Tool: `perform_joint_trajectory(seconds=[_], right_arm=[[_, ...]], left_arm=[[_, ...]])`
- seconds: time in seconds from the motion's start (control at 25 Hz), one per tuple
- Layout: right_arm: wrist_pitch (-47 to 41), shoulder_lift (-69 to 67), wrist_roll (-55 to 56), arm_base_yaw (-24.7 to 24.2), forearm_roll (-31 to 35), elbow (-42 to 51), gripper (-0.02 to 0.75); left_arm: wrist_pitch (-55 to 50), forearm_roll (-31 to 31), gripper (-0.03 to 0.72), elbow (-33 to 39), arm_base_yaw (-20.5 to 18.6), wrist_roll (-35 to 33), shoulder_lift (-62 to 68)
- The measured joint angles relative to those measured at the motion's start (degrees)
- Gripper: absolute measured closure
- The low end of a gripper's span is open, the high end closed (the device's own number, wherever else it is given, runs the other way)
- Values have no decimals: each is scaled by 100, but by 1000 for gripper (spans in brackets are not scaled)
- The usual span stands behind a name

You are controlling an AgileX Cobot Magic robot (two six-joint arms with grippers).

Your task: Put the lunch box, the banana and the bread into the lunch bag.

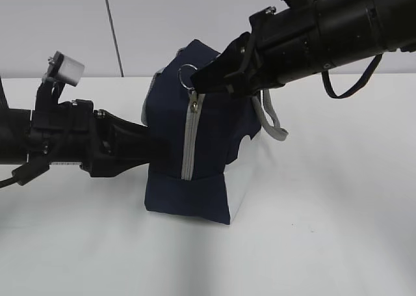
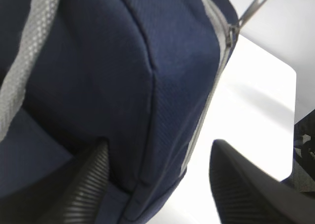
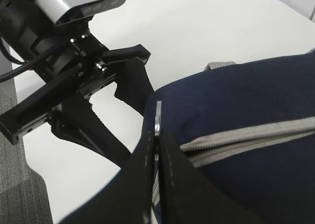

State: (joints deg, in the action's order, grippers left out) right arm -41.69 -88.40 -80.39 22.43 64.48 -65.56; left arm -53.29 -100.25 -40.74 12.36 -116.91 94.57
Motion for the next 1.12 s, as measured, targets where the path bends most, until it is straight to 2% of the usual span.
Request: perform_joint_trajectory(seconds=[0.16,0.28,0.4,0.48,0.84,1.12], right_arm=[[0,0,0,0,0,0,754],[0,0,0,0,0,0,754],[-37,0,0,0,0,0,754],[-80,0,0,0,0,0,754],[11,68,32,-34,-303,-418,754],[195,-16,57,-292,-294,-510,754]], left_arm=[[30,0,346,-85,37,0,20],[55,0,463,-97,78,0,53],[62,0,629,-99,142,0,136],[50,0,674,-104,205,0,186],[-82,0,683,-104,320,32,243],[-150,20,683,-104,331,256,243]])
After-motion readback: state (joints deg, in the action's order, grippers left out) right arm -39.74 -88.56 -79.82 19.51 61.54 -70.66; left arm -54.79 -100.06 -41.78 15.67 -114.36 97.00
